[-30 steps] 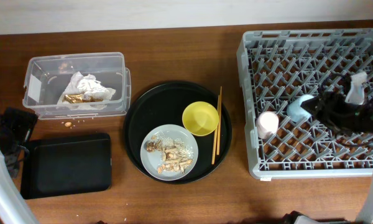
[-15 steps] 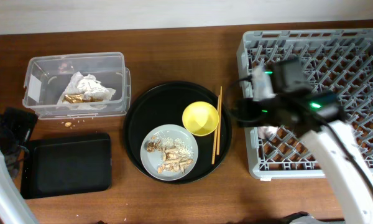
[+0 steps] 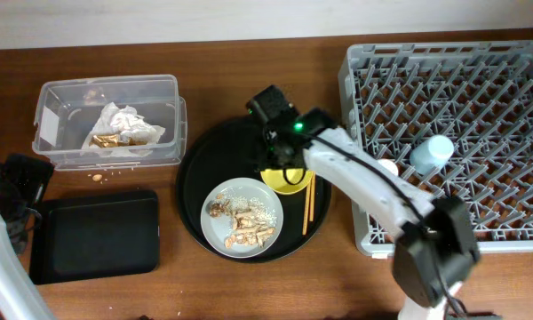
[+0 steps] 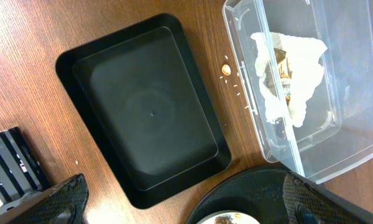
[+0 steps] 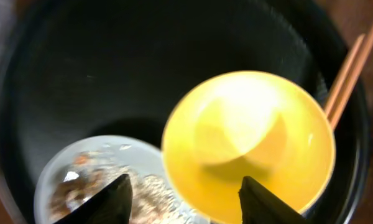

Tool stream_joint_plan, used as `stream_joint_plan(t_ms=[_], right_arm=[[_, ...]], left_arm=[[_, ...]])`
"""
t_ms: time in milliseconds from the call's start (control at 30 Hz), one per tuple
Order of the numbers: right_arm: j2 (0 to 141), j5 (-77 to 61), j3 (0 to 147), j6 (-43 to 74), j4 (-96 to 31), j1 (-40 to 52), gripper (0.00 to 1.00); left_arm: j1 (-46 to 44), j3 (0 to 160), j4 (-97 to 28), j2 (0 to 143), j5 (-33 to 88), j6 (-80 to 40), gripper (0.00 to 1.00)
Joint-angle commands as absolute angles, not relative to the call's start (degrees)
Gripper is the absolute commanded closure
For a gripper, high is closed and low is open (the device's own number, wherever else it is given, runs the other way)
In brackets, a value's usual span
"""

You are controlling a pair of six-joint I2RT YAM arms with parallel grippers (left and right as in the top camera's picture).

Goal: Sort waste into correct bins and load items into the dishwasher rack
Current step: 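Move the right gripper to the round tray and grasp the yellow bowl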

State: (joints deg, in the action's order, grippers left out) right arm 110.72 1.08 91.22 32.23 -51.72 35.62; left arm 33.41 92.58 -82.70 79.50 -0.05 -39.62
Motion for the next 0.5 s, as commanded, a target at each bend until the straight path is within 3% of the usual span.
stream_joint_plan(t_ms=[0, 467], right_arm=[[113.7, 3.2, 91.7, 34.6, -50.0, 36.7, 0.47], [120.2, 7.7, 91.5, 39.5, -44.8, 40.1, 0.51]], left_arm=[[33.7, 92.9, -82.6, 79.5, -0.4, -38.7, 0.01], [33.7, 92.9, -82.6, 79.5, -0.4, -38.7, 0.01]])
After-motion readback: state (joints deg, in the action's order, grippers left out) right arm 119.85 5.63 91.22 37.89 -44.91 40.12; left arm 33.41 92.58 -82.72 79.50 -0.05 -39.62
